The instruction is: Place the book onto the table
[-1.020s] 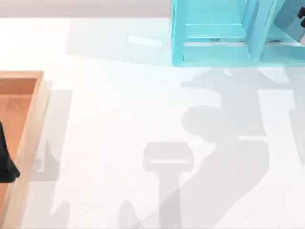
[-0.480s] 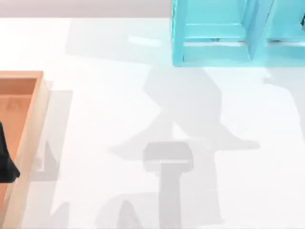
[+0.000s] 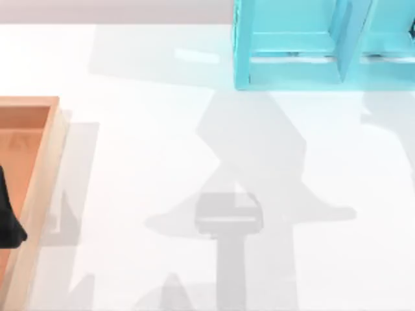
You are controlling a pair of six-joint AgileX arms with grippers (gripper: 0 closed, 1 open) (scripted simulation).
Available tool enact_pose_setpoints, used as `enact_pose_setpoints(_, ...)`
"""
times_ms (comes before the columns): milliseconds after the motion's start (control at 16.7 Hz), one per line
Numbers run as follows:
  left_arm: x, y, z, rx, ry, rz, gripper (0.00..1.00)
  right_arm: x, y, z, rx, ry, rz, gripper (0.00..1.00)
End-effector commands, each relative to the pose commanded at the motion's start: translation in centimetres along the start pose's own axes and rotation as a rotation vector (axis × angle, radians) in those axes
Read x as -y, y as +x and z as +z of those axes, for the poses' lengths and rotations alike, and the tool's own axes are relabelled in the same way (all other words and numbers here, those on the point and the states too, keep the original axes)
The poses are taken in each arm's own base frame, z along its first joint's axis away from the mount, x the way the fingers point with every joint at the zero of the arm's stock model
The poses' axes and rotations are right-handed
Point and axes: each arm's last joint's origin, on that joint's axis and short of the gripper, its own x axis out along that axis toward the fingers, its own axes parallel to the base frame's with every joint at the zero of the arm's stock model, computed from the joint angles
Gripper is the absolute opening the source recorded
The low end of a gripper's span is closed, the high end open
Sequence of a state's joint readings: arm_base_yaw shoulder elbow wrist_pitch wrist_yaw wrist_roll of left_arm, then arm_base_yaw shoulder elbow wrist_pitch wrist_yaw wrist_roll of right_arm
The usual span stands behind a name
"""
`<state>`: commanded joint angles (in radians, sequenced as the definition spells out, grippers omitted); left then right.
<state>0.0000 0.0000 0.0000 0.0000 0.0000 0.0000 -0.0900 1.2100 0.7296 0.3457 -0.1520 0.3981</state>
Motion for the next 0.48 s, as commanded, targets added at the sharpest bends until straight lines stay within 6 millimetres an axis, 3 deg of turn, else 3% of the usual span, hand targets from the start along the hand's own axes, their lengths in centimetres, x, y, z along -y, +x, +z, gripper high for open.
enact_pose_setpoints(240, 0.0, 0.0, 0.0, 0.000, 0.000, 0.000, 1.00, -1.7, 0.7, 0.2, 0.026, -0.067, 0.029, 0.00)
enact_pose_setpoints(480, 0.0, 0.0, 0.0, 0.000, 0.000, 0.000, 1.00, -7.0, 2.6, -1.1, 0.050, -0.288, 0.108, 0.00)
